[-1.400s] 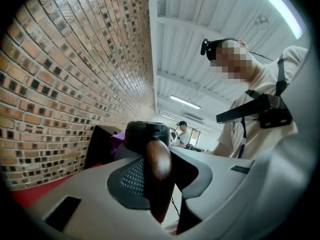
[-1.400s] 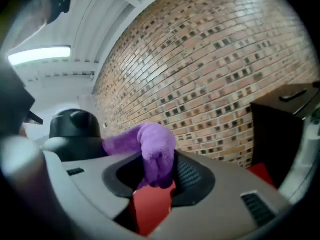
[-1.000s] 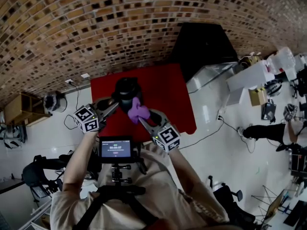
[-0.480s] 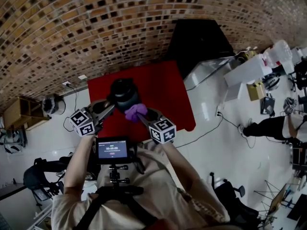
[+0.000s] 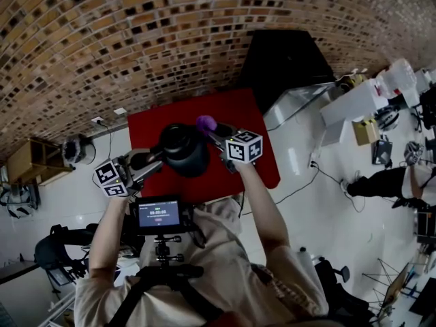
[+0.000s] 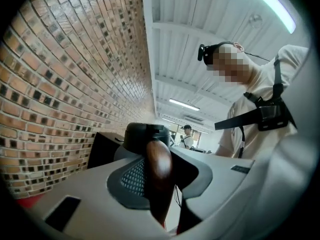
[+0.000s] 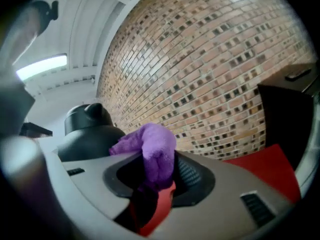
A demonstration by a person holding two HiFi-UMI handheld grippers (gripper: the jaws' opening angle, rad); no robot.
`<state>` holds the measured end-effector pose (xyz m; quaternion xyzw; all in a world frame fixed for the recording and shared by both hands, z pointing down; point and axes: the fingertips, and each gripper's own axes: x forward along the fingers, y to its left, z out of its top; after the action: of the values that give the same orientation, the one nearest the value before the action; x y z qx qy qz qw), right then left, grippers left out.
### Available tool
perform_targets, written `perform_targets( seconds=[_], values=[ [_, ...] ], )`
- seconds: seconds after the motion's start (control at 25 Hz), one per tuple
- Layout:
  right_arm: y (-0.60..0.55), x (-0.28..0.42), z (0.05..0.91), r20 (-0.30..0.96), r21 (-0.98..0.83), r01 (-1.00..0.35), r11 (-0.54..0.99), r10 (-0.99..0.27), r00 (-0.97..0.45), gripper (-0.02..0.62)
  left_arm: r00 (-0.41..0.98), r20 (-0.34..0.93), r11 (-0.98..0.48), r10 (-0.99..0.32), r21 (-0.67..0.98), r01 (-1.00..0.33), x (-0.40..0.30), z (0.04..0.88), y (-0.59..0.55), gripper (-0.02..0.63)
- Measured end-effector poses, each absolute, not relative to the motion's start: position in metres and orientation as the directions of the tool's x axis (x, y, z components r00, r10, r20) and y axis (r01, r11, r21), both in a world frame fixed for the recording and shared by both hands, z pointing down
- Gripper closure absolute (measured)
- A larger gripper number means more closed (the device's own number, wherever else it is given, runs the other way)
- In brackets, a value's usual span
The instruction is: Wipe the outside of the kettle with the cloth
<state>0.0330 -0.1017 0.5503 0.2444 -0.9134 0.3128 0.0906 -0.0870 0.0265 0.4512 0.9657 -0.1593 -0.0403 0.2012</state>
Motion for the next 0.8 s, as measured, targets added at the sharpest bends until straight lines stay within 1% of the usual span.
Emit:
perform_targets(
  seconds=[0.08, 0.12, 0.16, 0.2, 0.32, 0.36, 0.44, 0.52, 0.64, 0.72, 0.8],
  values=[
    [-0.107, 0.013, 0.56, 0.295, -0.609, -0.403, 0.683, -0.276, -0.915, 0.431, 0.951, -0.03, -0.874, -0.308, 0.405, -0.27, -0.087, 0.448, 0.03, 0.509],
    [-0.11, 0.007, 0.566, 0.287, -0.635, -0.378, 0.674, -0.249, -0.925, 0.431, 0.951, -0.035, -0.874, -0.306, 0.407, -0.266, -0.087, 0.447, 0.031, 0.51],
    [-0.116, 0.005, 0.572, 0.291, -0.643, -0.386, 0.661, -0.255, -0.922, 0.43, 0.95, -0.036, -0.871, -0.31, 0.412, -0.269, -0.087, 0.447, 0.032, 0.511],
    [-0.122, 0.01, 0.575, 0.307, -0.63, -0.427, 0.648, -0.297, -0.904, 0.43, 0.946, -0.033, -0.865, -0.321, 0.417, -0.279, -0.087, 0.447, 0.031, 0.511],
    [-0.123, 0.056, 0.56, 0.361, -0.489, -0.618, 0.616, -0.502, -0.786, 0.43, 0.922, -0.003, -0.832, -0.388, 0.432, -0.349, -0.091, 0.449, 0.022, 0.509],
    [-0.111, 0.069, 0.543, 0.35, -0.452, -0.647, 0.614, -0.544, -0.762, 0.43, 0.907, 0.014, -0.815, -0.42, 0.433, -0.384, -0.093, 0.45, 0.016, 0.509],
    [-0.074, 0.077, 0.506, 0.3, -0.428, -0.639, 0.639, -0.566, -0.768, 0.43, 0.877, 0.054, -0.785, -0.477, 0.421, -0.454, -0.102, 0.456, 0.004, 0.509],
    [-0.033, 0.057, 0.487, 0.264, -0.432, -0.584, 0.687, -0.523, -0.811, 0.43, 0.848, 0.089, -0.76, -0.522, 0.403, -0.51, -0.112, 0.465, -0.006, 0.508],
    [0.02, -0.004, 0.51, 0.3, -0.465, -0.479, 0.744, -0.377, -0.876, 0.43, 0.808, 0.106, -0.712, -0.58, 0.417, -0.565, -0.121, 0.475, -0.022, 0.508],
    [0.039, -0.04, 0.54, 0.337, -0.528, -0.434, 0.73, -0.289, -0.896, 0.428, 0.798, 0.101, -0.697, -0.594, 0.431, -0.573, -0.119, 0.476, -0.027, 0.506],
    [0.043, -0.061, 0.564, 0.363, -0.574, -0.425, 0.7, -0.248, -0.898, 0.428, 0.803, 0.092, -0.702, -0.589, 0.435, -0.564, -0.114, 0.472, -0.026, 0.508]
  ],
)
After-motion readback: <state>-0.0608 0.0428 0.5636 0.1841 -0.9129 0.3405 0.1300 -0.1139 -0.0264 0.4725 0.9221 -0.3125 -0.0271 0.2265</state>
